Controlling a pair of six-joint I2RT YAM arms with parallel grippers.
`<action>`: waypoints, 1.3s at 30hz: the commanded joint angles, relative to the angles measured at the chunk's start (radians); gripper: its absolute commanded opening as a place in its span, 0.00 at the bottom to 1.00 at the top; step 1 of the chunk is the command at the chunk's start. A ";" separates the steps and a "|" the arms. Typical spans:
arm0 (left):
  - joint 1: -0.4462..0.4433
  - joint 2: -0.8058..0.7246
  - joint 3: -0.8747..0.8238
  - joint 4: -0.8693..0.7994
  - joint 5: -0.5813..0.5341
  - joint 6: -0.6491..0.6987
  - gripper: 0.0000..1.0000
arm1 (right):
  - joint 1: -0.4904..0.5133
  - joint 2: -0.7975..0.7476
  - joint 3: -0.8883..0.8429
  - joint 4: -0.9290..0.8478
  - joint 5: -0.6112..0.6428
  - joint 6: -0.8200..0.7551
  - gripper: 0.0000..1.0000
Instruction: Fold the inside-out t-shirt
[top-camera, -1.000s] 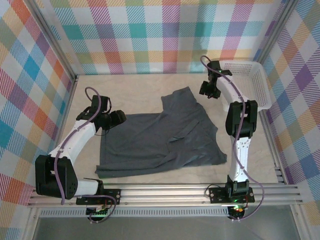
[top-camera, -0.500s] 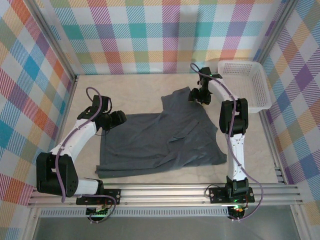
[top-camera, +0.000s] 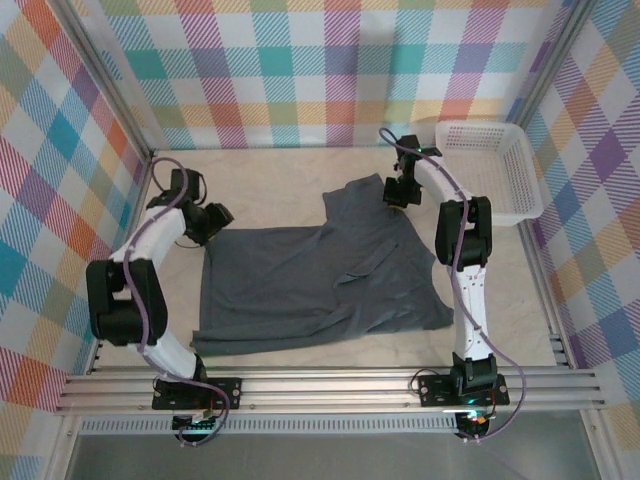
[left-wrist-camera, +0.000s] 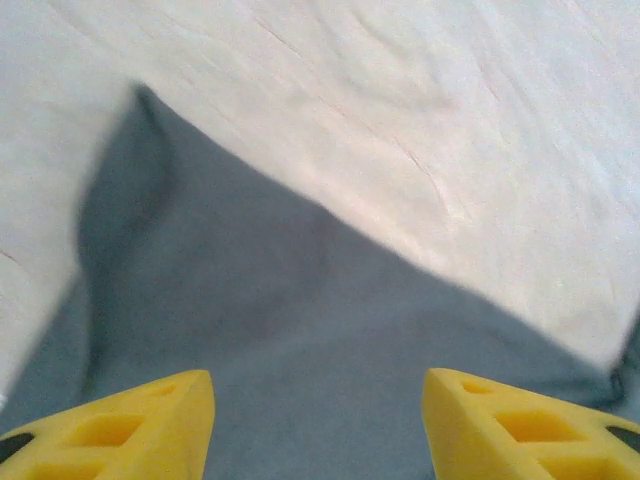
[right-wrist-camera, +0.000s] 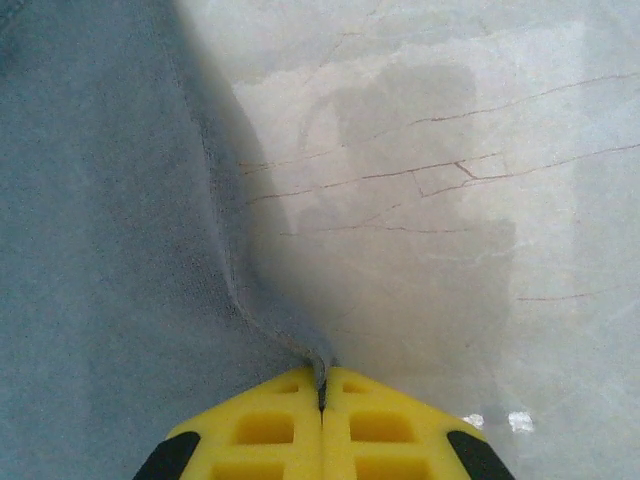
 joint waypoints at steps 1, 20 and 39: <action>0.061 0.111 0.080 -0.052 0.004 -0.057 0.57 | 0.004 -0.131 -0.062 0.018 -0.019 0.019 0.00; 0.120 0.471 0.374 -0.102 0.094 0.054 0.45 | 0.003 -0.180 -0.186 0.074 -0.057 0.040 0.00; 0.129 0.332 0.348 -0.175 0.006 0.046 0.00 | -0.017 -0.189 -0.181 0.050 -0.012 0.088 0.00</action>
